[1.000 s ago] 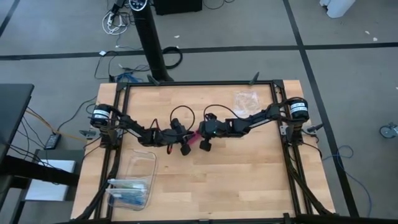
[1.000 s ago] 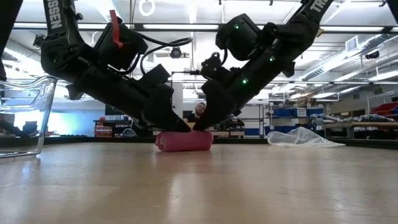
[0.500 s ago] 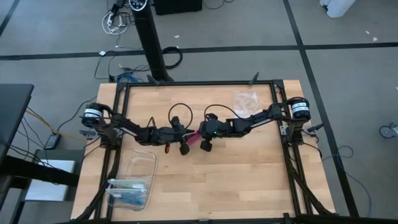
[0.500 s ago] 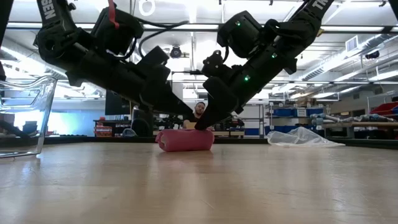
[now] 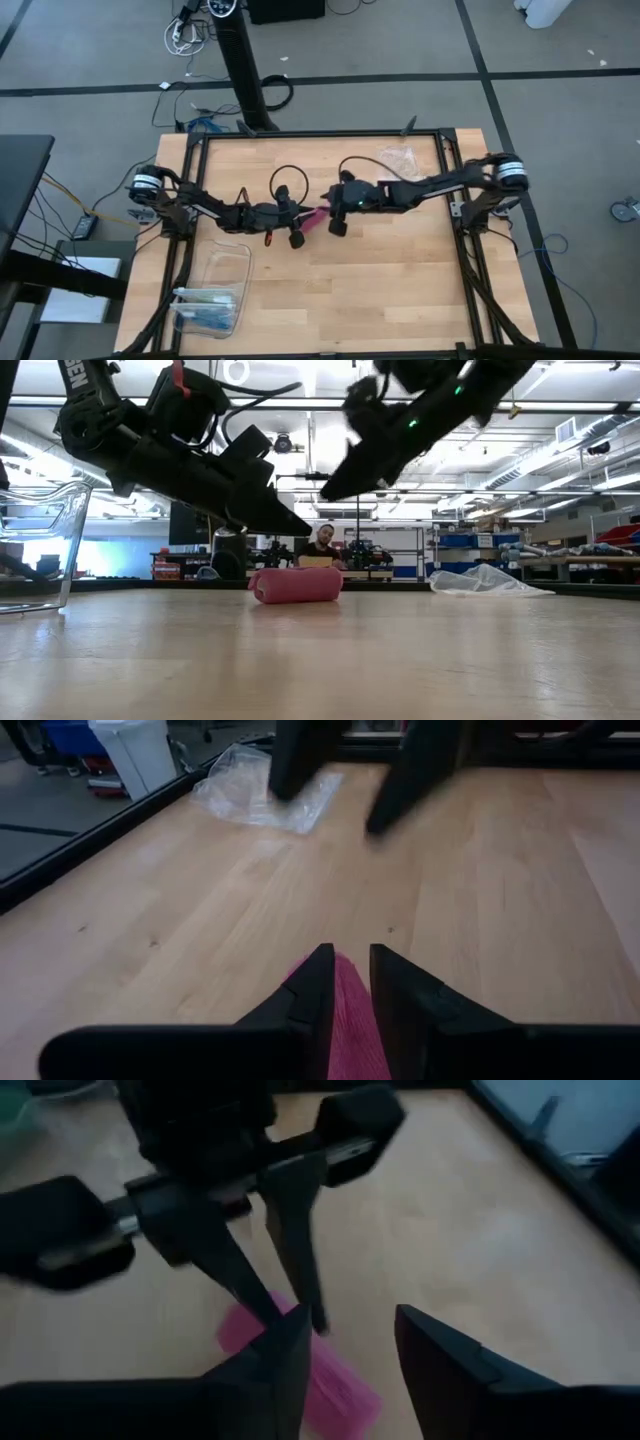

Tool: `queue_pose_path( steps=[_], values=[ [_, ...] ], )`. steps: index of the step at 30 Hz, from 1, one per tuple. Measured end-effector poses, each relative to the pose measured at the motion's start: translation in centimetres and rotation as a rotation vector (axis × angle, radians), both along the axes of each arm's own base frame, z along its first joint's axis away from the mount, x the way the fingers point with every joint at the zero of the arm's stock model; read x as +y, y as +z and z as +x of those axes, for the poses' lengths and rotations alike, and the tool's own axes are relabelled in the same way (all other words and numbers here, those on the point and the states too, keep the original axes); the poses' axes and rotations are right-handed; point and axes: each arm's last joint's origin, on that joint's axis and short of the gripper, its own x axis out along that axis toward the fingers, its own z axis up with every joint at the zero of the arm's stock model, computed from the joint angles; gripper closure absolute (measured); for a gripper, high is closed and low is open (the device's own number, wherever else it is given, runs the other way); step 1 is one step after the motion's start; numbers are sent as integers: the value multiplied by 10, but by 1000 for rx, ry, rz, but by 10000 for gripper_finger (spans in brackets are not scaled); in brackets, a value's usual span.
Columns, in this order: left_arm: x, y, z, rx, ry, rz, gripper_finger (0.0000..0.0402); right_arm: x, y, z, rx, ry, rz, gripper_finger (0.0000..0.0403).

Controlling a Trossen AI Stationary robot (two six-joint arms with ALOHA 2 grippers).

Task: Roll bandage
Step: Put the rolled pink bandage into the transparent zip bag

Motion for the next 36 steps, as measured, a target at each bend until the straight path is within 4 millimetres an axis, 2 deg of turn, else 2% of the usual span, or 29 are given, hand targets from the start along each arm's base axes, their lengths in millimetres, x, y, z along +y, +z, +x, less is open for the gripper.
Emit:
queue_pose_path(
  steps=[3,6,10,14,18,23,27,36],
  values=[
    [0,0,0,0,-4,-1,327,-3,13,-23,145,-60,-99,249],
    [-1,0,1,-3,-37,-12,327,-12,9,-53,423,-101,-169,251],
    [-2,2,2,-24,-75,-16,327,-29,-10,-90,717,-108,-184,249],
    [-2,4,2,-33,-94,11,327,-47,-34,-120,830,-128,-183,248],
    [-3,4,2,-33,-107,17,327,-54,-55,-141,905,-154,-156,248],
    [-3,5,2,-31,-132,20,327,-55,-69,-150,920,-145,-160,248],
    [-3,5,2,-29,-137,34,327,-61,-64,-146,895,-179,-189,258],
    [-3,5,3,-26,-144,60,327,-82,-64,-150,860,-199,-74,334]
  ],
)
